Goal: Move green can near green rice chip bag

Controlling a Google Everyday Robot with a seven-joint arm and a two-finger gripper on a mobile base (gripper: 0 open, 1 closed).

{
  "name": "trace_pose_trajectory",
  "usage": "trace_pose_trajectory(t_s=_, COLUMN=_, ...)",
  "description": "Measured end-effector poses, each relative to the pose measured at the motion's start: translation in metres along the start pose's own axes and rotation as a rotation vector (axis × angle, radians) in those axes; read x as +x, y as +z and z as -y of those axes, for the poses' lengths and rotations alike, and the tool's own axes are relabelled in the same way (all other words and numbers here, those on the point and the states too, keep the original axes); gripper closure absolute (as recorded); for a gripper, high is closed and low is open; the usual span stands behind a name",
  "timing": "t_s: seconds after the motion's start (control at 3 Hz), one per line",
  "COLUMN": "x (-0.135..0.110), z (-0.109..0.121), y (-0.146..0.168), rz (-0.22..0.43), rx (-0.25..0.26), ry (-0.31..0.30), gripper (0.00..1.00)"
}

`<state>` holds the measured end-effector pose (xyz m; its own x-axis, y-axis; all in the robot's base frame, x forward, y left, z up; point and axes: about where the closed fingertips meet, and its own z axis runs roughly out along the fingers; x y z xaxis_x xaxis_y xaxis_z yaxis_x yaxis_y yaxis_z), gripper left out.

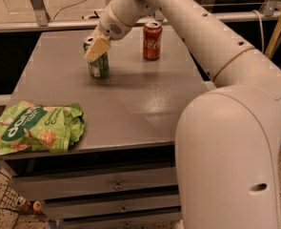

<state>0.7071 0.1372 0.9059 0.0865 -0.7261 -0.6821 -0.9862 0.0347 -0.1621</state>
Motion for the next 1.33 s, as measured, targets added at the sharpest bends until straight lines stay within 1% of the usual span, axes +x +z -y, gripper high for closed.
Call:
trace_pose_trajectory(t_s=0.33, x=-0.016, z=-0.007, y=-0.010, rz=0.031, rx=-0.011, ry=-0.043, gripper=0.87)
trace_pose_trajectory(t_s=0.67, x=-0.035, z=-0.022, y=-0.033, rz=0.053, rx=-0.015, ry=-0.096, gripper=1.00)
trace_pose_trajectory(t_s=1.0, x=-0.041, z=-0.054, y=-0.040, rz=0.052, rx=-0.065, ry=-0.097, gripper=1.00)
trace_pose_trajectory(t_s=1.33, x=-0.040, z=-0.090, y=-0.038, rz=0.052, rx=-0.099, ry=-0.067, gripper=1.00)
